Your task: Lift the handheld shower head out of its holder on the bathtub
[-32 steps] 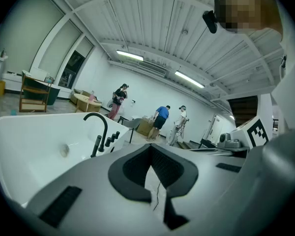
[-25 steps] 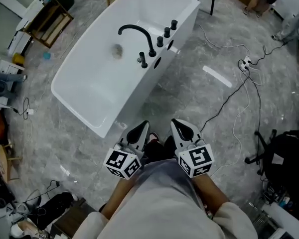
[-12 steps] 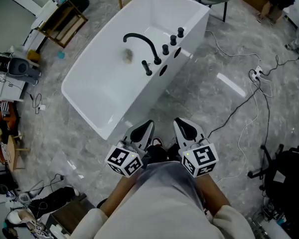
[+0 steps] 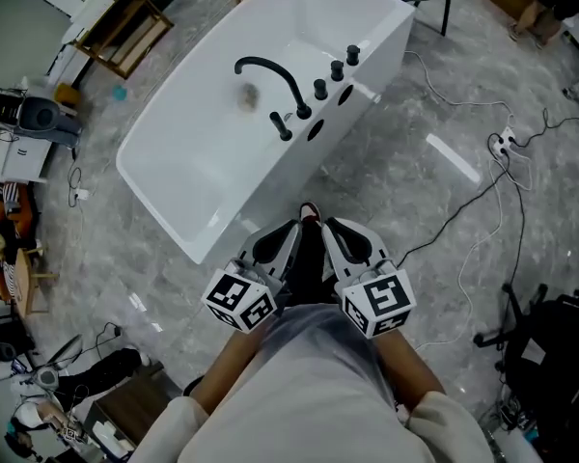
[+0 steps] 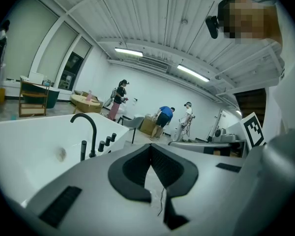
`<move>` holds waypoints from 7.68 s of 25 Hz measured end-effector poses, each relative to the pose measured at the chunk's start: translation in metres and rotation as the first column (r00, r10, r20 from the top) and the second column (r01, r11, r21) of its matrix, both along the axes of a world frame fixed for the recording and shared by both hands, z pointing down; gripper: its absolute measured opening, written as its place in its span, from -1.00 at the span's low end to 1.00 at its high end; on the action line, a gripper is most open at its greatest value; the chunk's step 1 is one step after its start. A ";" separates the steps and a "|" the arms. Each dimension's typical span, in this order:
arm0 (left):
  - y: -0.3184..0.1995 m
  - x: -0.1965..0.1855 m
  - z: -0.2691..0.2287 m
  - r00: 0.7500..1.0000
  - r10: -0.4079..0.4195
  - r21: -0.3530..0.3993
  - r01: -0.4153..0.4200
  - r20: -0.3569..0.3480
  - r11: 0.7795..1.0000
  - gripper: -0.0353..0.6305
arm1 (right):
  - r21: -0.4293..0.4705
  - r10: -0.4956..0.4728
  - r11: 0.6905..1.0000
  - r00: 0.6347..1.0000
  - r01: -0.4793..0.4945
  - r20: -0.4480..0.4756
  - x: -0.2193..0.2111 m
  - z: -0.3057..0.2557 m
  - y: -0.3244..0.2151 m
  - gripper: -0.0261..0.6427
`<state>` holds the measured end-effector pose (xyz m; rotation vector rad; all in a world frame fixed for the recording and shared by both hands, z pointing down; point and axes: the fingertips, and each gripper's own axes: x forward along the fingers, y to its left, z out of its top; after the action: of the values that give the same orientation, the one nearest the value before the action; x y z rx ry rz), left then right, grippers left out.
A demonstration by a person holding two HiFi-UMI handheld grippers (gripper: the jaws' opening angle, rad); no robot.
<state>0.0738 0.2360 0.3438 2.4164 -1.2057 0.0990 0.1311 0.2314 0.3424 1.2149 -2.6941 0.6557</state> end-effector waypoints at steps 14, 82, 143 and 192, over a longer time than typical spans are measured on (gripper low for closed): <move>-0.114 -0.026 0.018 1.000 0.005 0.001 -0.005 -0.022 1.000 -0.88 | -0.023 0.000 1.000 0.999 -0.001 -0.050 -0.035 0.011 -0.113 -0.86; -0.331 -0.100 0.383 0.963 -0.142 -0.385 0.225 0.231 0.895 -0.19 | -0.373 -0.187 0.921 0.968 0.113 -0.170 -0.121 0.179 -0.267 -0.86; -0.320 -0.120 0.245 0.945 -0.080 -0.168 0.139 0.316 0.976 -0.48 | -0.255 -0.125 0.965 0.966 0.065 -0.225 -0.118 0.148 -0.264 -0.87; -0.283 -0.128 -0.039 0.988 -0.037 0.179 0.009 0.151 0.984 -0.48 | 0.113 -0.035 0.992 0.984 0.055 -0.174 -0.135 -0.035 -0.279 -0.87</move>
<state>-0.0546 -0.0466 0.3051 2.5879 -1.3634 0.1812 -0.0043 -0.0478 0.3076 1.1729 -2.6385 0.3724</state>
